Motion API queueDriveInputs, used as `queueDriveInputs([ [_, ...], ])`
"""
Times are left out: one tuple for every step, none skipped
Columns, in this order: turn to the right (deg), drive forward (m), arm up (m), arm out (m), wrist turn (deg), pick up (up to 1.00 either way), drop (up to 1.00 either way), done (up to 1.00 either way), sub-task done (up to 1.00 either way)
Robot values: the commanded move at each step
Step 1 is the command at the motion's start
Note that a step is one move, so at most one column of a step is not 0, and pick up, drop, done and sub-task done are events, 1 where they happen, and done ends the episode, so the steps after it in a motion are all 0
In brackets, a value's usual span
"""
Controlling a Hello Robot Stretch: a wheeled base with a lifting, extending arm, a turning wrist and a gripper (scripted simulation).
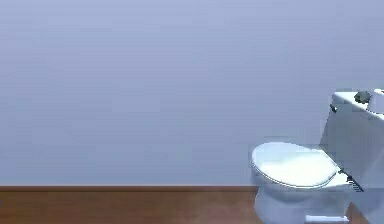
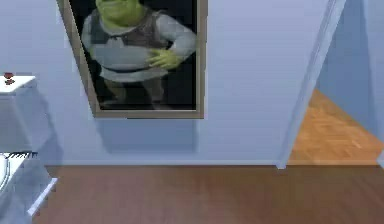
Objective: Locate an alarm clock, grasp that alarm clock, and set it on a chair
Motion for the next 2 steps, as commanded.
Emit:
queueDriveInputs([
  [45.0, 0.00, 0.00, 0.00, 0.0, 0.00, 0.00, 0.00, 0.00],
  [45.0, 0.00, 0.00, 0.00, 0.0, 0.00, 0.00, 0.00, 0.00],
])
